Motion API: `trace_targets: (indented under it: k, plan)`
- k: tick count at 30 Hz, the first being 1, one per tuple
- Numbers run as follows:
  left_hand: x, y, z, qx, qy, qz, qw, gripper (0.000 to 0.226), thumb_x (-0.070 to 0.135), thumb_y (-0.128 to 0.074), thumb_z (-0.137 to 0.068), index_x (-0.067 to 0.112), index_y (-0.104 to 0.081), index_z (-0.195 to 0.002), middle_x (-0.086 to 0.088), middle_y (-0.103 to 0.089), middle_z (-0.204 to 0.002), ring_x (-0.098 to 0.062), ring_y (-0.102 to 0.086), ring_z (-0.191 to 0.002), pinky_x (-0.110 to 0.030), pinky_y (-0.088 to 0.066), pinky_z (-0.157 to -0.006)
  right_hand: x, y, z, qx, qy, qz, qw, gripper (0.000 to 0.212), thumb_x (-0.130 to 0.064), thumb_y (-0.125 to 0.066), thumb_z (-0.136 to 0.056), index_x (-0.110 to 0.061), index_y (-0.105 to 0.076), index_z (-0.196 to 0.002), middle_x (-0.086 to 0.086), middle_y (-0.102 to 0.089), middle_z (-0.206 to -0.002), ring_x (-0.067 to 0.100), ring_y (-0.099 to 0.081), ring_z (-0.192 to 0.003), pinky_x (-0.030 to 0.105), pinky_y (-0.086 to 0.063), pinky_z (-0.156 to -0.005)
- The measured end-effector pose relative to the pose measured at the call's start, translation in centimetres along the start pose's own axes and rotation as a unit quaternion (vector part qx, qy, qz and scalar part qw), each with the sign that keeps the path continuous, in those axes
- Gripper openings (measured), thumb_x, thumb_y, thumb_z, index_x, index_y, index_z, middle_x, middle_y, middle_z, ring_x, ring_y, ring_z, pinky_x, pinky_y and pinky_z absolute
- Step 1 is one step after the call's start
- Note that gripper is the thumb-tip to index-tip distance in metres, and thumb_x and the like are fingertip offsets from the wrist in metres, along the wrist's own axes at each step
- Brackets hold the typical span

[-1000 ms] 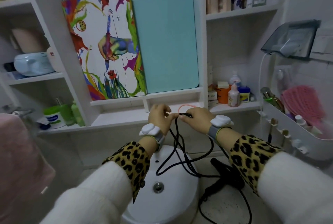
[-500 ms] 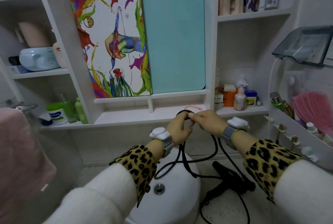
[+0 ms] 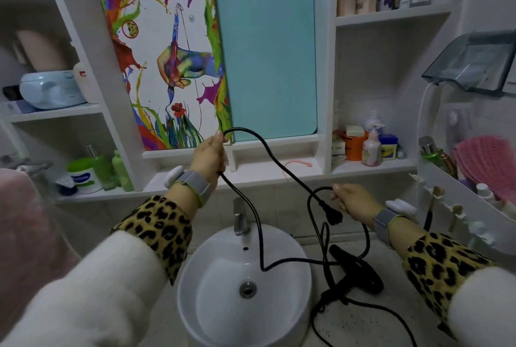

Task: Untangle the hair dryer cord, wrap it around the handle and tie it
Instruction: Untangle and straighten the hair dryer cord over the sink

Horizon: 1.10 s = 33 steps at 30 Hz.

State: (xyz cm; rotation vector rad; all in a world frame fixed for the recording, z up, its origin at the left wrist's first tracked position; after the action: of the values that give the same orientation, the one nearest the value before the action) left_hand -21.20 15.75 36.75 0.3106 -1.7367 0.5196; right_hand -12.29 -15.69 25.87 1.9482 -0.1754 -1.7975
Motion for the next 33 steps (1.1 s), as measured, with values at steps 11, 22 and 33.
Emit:
trace_targets:
  k: [11, 22, 33]
  plan:
    - [1.3, 1.9, 1.1, 0.096, -0.105, -0.044, 0.989, 0.025, 0.036, -0.056, -0.097, 0.017, -0.070, -0.087, 0.006, -0.038, -0.051, -0.011, -0.031, -0.046, -0.021, -0.029, -0.045, -1.5, 3.4, -1.0, 0.245, -0.056, 0.000, 0.968, 0.035, -0.028, -0.052, -0.096, 0.002, -0.069, -0.100, 0.022, -0.067, -0.105, 0.032, -0.057, -0.084, 0.031, -0.042, -0.074]
    - [1.9, 1.3, 1.1, 0.074, -0.159, -0.024, 0.984, 0.024, 0.033, -0.056, -0.098, 0.014, -0.071, -0.094, 0.011, -0.044, -0.051, -0.007, -0.036, -0.048, -0.023, -0.035, -0.053, -1.5, 3.9, -1.1, 0.214, -0.093, 0.010, 0.972, 0.020, -0.024, -0.054, -0.089, -0.009, -0.067, -0.093, 0.020, -0.068, -0.106, 0.030, -0.058, -0.082, 0.032, -0.043, -0.073]
    - [-3.1, -6.4, 1.7, -0.077, -0.092, -0.317, 0.941, 0.028, 0.036, -0.075, -0.083, 0.017, -0.072, -0.104, -0.003, -0.074, -0.098, -0.018, -0.068, -0.095, -0.033, -0.054, -0.088, -7.7, 1.8, 0.2, 0.143, 0.058, -0.096, 0.983, 0.022, -0.032, -0.070, -0.077, -0.013, -0.071, -0.066, 0.001, -0.058, -0.058, 0.020, -0.053, -0.057, 0.026, -0.041, -0.054]
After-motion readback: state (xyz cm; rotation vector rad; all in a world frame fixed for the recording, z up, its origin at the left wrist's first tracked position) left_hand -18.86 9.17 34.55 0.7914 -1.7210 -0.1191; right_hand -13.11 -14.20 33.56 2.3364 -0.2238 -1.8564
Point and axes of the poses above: each hand's wrist, its own z-axis away from the middle knuckle, its own y-axis out of the back of the hand, x = y × z, the point moved 4 cm from there along -z, towards the middle knuckle
